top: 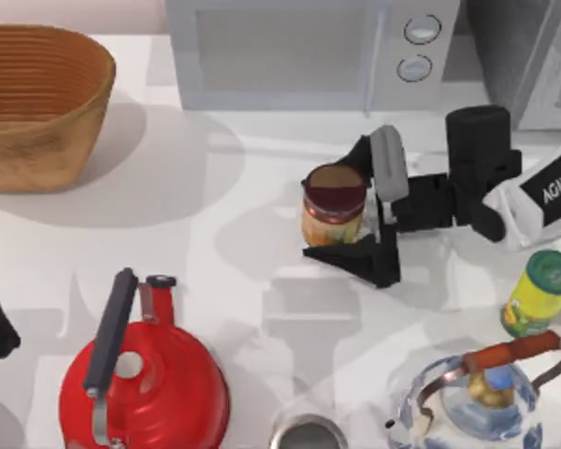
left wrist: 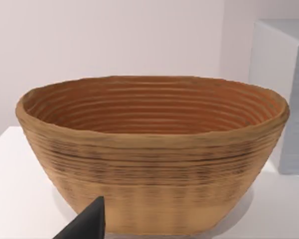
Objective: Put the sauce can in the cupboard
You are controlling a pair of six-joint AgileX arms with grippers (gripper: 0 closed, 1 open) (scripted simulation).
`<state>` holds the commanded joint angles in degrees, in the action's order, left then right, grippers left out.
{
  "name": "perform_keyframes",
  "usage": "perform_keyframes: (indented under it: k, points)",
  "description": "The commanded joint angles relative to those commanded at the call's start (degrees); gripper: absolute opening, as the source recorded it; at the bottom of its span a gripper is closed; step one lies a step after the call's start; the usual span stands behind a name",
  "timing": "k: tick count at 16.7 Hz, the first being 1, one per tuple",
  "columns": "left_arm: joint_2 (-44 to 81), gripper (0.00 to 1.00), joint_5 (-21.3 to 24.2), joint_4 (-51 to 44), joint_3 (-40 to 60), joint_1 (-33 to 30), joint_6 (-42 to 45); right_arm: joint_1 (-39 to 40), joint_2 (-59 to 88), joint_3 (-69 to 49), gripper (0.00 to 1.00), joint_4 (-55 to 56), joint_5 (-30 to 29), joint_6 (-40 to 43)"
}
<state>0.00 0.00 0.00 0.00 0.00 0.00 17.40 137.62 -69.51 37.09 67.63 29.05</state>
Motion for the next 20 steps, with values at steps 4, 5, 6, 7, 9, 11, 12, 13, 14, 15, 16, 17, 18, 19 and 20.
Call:
perform_keyframes:
  k: [4, 5, 6, 7, 9, 11, 12, 13, 14, 15, 16, 17, 18, 19, 20]
  points:
    - [0.0, 1.00, 0.0, 0.0, 0.0, 0.0, 0.0, 0.0, 0.0, 0.0, 0.70, 0.0, 0.0, 0.0]
    - [0.0, 1.00, 0.0, 0.0, 0.0, 0.0, 0.0, 0.0, 0.0, 0.0, 0.62, 0.0, 0.0, 0.0]
    - [0.0, 1.00, 0.0, 0.0, 0.0, 0.0, 0.0, 0.0, 0.0, 0.0, 0.55, 0.0, 0.0, 0.0]
    - [0.0, 1.00, 0.0, 0.0, 0.0, 0.0, 0.0, 0.0, 0.0, 0.0, 0.47, 0.0, 0.0, 0.0]
    - [0.0, 1.00, 0.0, 0.0, 0.0, 0.0, 0.0, 0.0, 0.0, 0.0, 0.32, 0.0, 0.0, 0.0]
    - [0.0, 1.00, 0.0, 0.0, 0.0, 0.0, 0.0, 0.0, 0.0, 0.0, 0.17, 0.0, 0.0, 0.0]
    - [0.0, 1.00, 0.0, 0.0, 0.0, 0.0, 0.0, 0.0, 0.0, 0.0, 0.10, 0.0, 0.0, 0.0]
    - [0.0, 1.00, 0.0, 0.0, 0.0, 0.0, 0.0, 0.0, 0.0, 0.0, 0.02, 0.0, 0.0, 0.0]
    - [0.0, 1.00, 0.0, 0.0, 0.0, 0.0, 0.0, 0.0, 0.0, 0.0, 0.00, 0.0, 0.0, 0.0]
    - [0.0, 1.00, 0.0, 0.0, 0.0, 0.0, 0.0, 0.0, 0.0, 0.0, 0.00, 0.0, 0.0, 0.0]
    - [0.0, 1.00, 0.0, 0.0, 0.0, 0.0, 0.0, 0.0, 0.0, 0.0, 0.00, 0.0, 0.0, 0.0]
    - [0.0, 1.00, 0.0, 0.0, 0.0, 0.0, 0.0, 0.0, 0.0, 0.0, 0.00, 0.0, 0.0, 0.0]
    - [0.0, 1.00, 0.0, 0.0, 0.0, 0.0, 0.0, 0.0, 0.0, 0.0, 0.00, 0.0, 0.0, 0.0]
    - [0.0, 1.00, 0.0, 0.0, 0.0, 0.0, 0.0, 0.0, 0.0, 0.0, 0.00, 0.0, 0.0, 0.0]
    - [0.0, 1.00, 0.0, 0.0, 0.0, 0.0, 0.0, 0.0, 0.0, 0.0, 0.00, 0.0, 0.0, 0.0]
